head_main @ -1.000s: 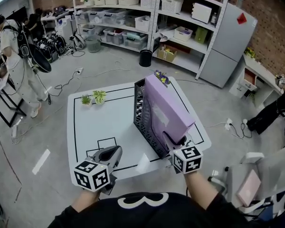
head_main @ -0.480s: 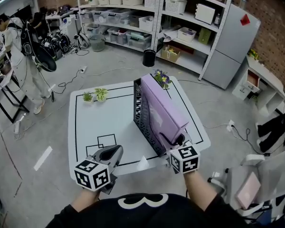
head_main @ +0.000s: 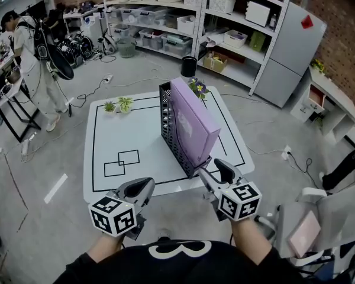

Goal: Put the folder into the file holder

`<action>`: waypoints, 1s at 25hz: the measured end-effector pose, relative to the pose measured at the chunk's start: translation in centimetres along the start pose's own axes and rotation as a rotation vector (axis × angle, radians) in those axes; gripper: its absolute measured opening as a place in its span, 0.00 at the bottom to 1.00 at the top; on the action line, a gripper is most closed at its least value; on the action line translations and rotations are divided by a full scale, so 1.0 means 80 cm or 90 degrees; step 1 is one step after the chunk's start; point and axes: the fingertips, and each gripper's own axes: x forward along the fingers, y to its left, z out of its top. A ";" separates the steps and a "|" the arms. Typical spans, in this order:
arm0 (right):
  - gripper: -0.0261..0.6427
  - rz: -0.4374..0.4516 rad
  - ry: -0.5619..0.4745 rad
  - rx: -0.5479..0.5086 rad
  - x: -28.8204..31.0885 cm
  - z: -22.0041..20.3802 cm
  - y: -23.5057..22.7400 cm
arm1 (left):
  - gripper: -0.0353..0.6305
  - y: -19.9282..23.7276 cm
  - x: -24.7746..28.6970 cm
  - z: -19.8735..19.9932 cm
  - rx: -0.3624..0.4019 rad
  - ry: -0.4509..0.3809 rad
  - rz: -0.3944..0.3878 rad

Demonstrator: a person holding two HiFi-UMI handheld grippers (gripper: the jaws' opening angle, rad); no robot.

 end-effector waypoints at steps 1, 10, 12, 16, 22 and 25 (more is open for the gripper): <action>0.41 0.023 -0.005 0.003 -0.014 -0.001 0.012 | 0.06 -0.012 -0.004 -0.002 0.002 -0.003 -0.004; 0.05 0.117 -0.074 0.045 -0.146 -0.001 0.080 | 0.06 -0.128 -0.041 -0.026 0.040 -0.032 -0.033; 0.05 0.144 -0.074 0.064 -0.170 -0.009 0.090 | 0.06 -0.151 -0.051 -0.033 0.050 -0.043 -0.037; 0.05 0.186 -0.055 0.110 -0.209 -0.040 0.109 | 0.06 -0.193 -0.069 -0.050 0.056 -0.052 -0.049; 0.04 0.201 -0.065 0.081 -0.241 -0.050 0.128 | 0.06 -0.227 -0.084 -0.070 0.074 -0.042 -0.058; 0.04 0.197 -0.068 0.084 -0.246 -0.054 0.129 | 0.06 -0.228 -0.087 -0.079 0.069 -0.040 -0.056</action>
